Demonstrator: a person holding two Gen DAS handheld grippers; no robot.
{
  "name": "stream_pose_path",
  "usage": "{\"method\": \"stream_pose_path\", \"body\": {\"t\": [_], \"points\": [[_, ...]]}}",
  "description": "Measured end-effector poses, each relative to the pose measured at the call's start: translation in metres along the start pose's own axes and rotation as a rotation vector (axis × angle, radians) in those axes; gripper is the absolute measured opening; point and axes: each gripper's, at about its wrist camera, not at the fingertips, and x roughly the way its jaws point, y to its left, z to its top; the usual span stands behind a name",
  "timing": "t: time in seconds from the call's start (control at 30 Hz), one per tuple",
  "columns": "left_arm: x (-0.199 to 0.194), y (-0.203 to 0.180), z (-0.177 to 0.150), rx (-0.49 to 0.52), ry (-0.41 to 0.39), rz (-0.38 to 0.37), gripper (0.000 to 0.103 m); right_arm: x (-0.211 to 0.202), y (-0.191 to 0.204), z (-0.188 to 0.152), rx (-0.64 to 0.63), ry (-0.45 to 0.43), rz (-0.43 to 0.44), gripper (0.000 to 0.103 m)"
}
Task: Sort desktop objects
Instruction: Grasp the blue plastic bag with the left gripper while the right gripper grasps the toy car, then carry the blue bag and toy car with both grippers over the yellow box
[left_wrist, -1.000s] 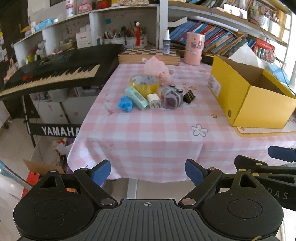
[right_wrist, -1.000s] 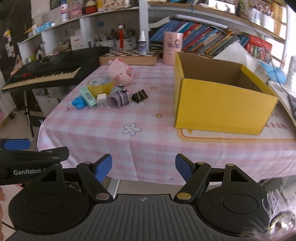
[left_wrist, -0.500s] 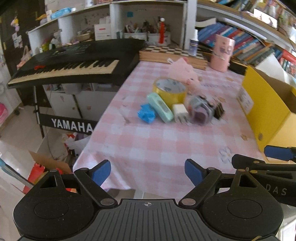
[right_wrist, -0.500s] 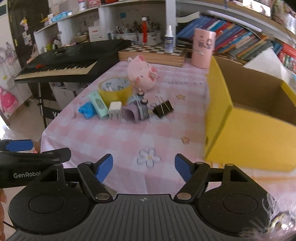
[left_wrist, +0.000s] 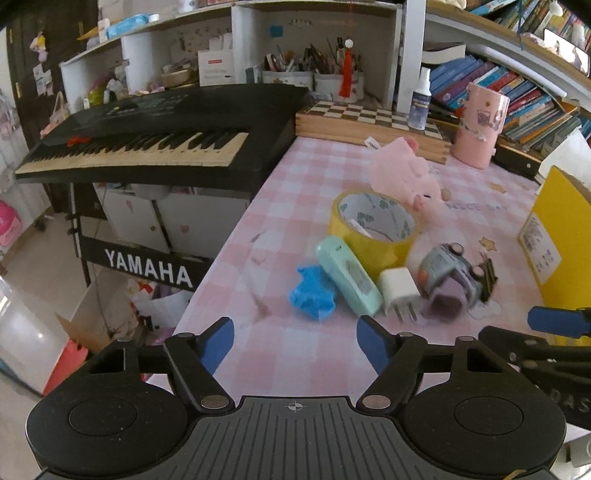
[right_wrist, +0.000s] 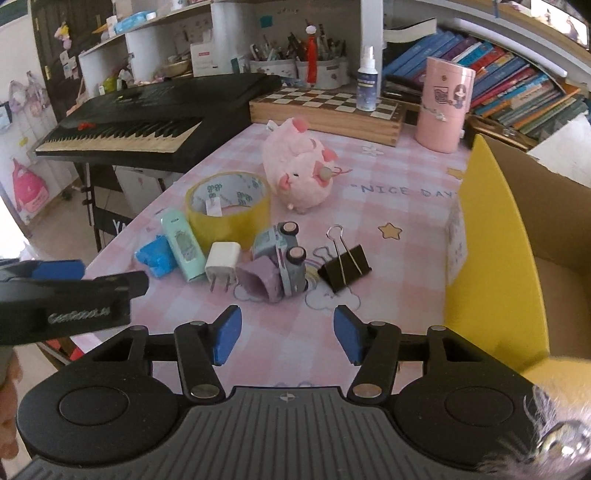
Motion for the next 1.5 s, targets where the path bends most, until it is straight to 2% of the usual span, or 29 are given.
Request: {"method": "stream_pose_path", "body": {"t": [0.23,0.43,0.5,0.6,0.9,0.93,0.97,1.07,1.5], "points": [[0.032,-0.003,0.014,0.054,0.025,-0.013,0.063,0.02,-0.006,0.013,-0.029,0.018,0.027,0.054],[0.049,-0.009,0.02,0.09,0.037,-0.032,0.049,0.037,-0.008,0.021,-0.044,0.036,0.046,0.054],[0.053,-0.009,0.021,0.09,0.047,-0.04,0.04,0.041,-0.008,0.023,-0.051,0.039,0.05,0.054],[0.054,-0.01,0.02,0.095,0.05,-0.055,0.033,0.048,-0.006,0.026,-0.062,0.044,0.058,0.055],[0.041,0.004,0.018,0.039,0.053,-0.063,0.03,0.07,0.003,0.03,-0.108,0.057,0.058,0.054],[0.038,0.006,0.018,0.029,0.052,-0.064,0.03,0.072,0.004,0.03,-0.114,0.057,0.054,0.052],[0.034,0.008,0.017,0.02,0.05,-0.066,0.03,0.074,0.004,0.03,-0.118,0.057,0.056,0.043],[0.025,0.013,0.016,-0.007,0.039,-0.073,0.03,0.074,0.004,0.031,-0.128,0.049,0.053,0.042],[-0.026,0.02,0.012,-0.061,-0.042,-0.127,0.029,0.023,0.009,0.032,-0.083,-0.039,0.058,0.042]]}}
